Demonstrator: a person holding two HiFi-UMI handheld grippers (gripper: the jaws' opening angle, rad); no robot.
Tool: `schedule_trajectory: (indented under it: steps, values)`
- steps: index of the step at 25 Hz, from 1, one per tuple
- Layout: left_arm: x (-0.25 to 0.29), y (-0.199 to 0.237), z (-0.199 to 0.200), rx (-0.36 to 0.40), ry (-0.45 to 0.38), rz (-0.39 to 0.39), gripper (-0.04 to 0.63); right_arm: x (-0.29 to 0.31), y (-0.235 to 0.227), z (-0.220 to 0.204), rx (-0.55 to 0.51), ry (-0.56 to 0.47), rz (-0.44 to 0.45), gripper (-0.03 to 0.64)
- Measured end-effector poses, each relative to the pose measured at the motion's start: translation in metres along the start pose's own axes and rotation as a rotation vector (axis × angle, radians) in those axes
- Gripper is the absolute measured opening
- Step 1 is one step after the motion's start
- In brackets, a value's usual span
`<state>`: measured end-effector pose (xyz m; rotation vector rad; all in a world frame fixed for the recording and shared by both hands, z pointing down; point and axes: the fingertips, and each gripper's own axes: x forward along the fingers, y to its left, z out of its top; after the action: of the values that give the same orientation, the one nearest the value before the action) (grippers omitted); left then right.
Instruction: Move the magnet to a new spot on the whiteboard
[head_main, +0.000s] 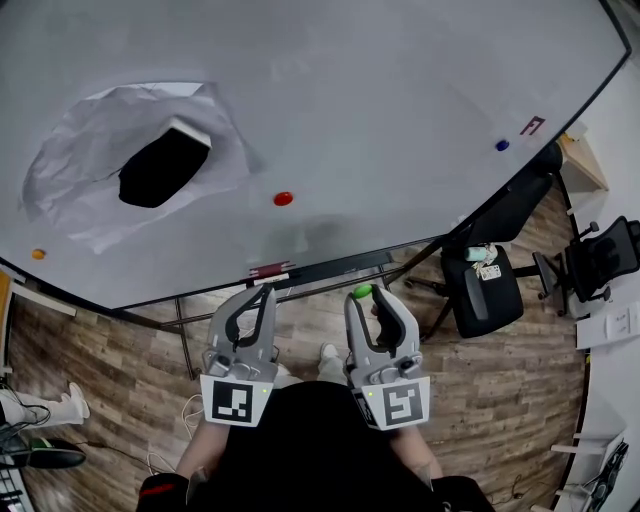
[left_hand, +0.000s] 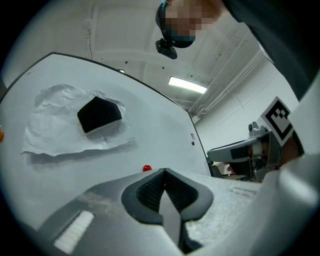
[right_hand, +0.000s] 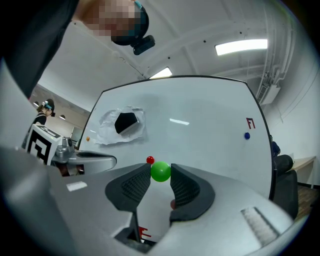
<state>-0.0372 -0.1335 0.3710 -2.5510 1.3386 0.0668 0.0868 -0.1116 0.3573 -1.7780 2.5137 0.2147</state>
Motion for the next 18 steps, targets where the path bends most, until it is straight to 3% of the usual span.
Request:
schedule_trajectory:
  steps: [18]
  values:
    - [0.038, -0.014, 0.004, 0.031, 0.019, 0.029, 0.002, 0.017, -0.044, 0.003, 0.003, -0.009, 0.035, 0.126]
